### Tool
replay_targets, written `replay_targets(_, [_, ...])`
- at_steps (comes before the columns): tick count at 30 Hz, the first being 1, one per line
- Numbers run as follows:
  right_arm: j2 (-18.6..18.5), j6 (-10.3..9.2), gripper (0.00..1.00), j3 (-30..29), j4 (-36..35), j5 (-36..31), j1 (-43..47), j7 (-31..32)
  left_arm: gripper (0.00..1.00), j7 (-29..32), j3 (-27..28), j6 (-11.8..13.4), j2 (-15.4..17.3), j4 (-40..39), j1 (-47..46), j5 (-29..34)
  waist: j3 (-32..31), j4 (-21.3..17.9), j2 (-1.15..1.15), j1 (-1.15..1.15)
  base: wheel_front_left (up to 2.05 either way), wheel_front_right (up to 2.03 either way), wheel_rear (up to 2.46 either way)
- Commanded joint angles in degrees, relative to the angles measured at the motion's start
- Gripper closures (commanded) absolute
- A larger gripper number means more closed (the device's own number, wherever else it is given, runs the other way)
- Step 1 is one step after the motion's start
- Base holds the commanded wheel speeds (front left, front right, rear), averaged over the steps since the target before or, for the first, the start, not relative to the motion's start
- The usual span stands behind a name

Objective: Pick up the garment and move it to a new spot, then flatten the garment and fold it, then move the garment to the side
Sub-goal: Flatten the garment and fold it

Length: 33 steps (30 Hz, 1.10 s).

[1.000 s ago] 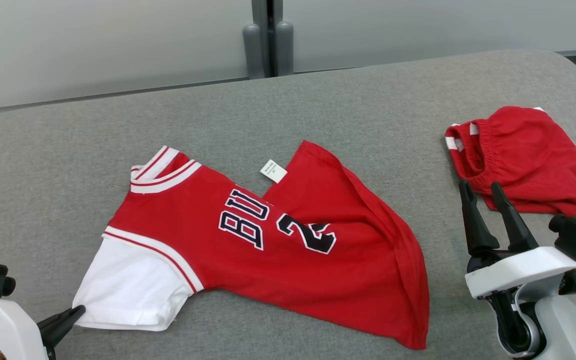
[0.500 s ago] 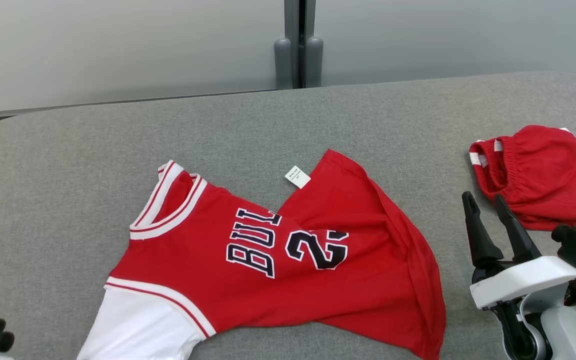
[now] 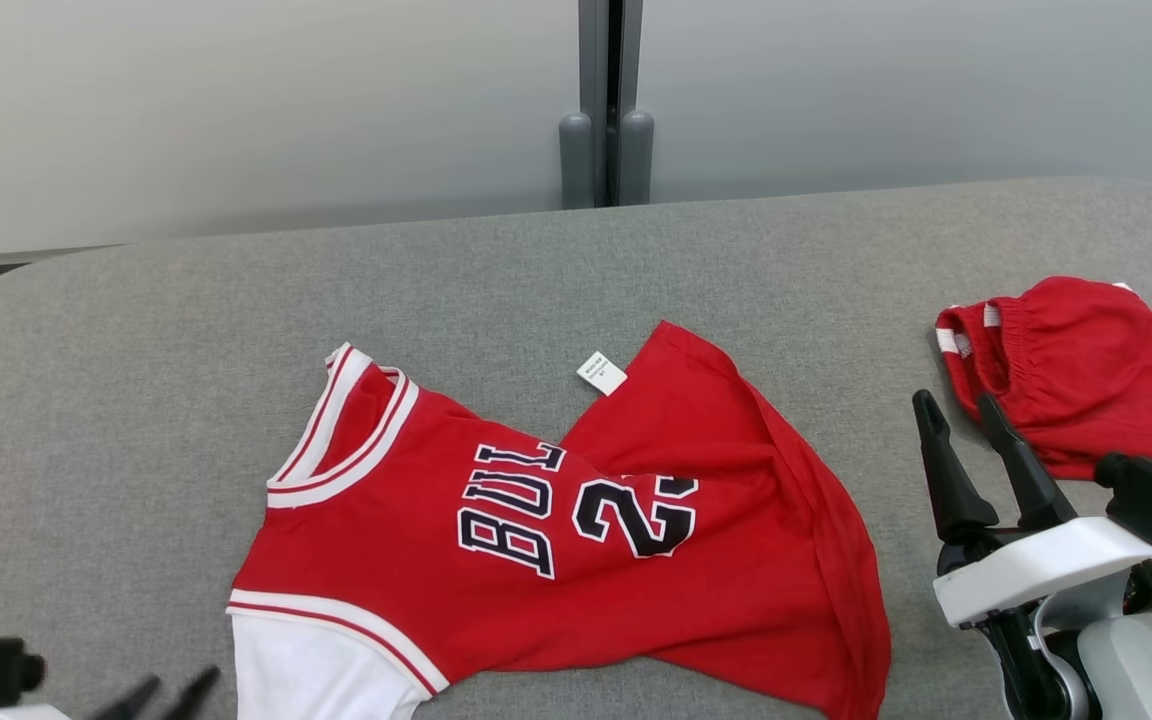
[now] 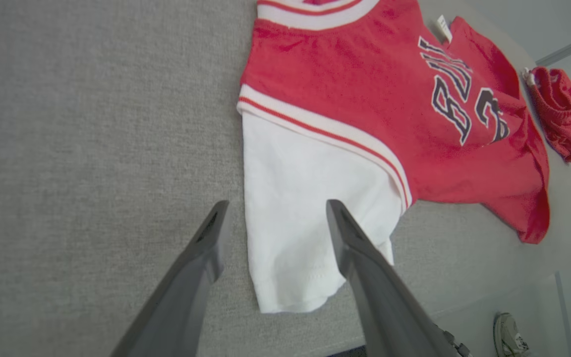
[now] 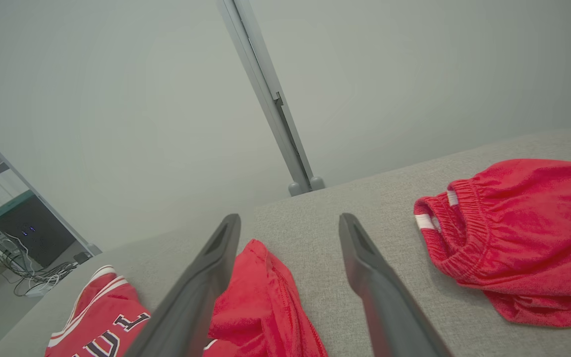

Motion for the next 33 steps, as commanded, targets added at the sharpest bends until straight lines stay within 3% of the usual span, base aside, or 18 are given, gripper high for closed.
replay_targets(1, [-0.11,0.0,0.0,0.0,-0.35,-0.53,0.16,-0.53,0.0,-1.3,0.74,0.47,0.48,0.68,-0.74,1.0,-0.38,0.12,0.0,0.0,0.0,0.0,0.0])
replay_targets(7, [0.24,0.0,0.0,0.7,-1.7,-0.89,-1.02,-2.54,0.0,-6.13,7.43,4.64,-1.28,2.45,-2.32,7.92,-2.09,0.22,0.0,0.0,0.0,0.0,0.0])
replay_targets(9, [0.68,0.0,0.0,0.79,-2.09,-1.34,-1.47,-3.75,0.0,-6.25,12.89,6.31,-2.81,2.38,-2.2,11.6,-2.5,0.33,0.0,0.0,0.0,0.0,0.0])
replay_targets(14, [2.07,0.0,0.0,0.88,-3.25,-2.89,-2.3,-6.62,0.0,-6.26,28.16,9.74,-9.76,1.22,2.68,23.6,-3.69,0.28,0.0,0.0,0.0,0.0,0.0])
replay_targets(18, [2.77,0.0,0.0,0.25,-3.35,-4.63,-1.85,-7.81,0.0,-6.26,38.05,11.08,-15.4,-0.17,8.45,33.21,-4.34,-0.07,0.0,0.0,0.0,0.0,0.0])
replay_targets(28, [3.83,0.0,0.0,-1.95,-1.52,-7.43,3.38,-9.14,0.0,-6.28,47.72,9.85,-27.45,-0.08,17.93,50.11,-4.5,-0.68,0.0,0.0,0.0,0.0,0.0])
replay_targets(33, [3.82,0.0,0.0,-1.81,-1.51,-8.31,3.15,-9.24,0.0,-6.29,49.31,7.89,-29.85,1.25,18.95,53.47,-4.38,-1.03,0.0,0.0,0.0,0.0,0.0])
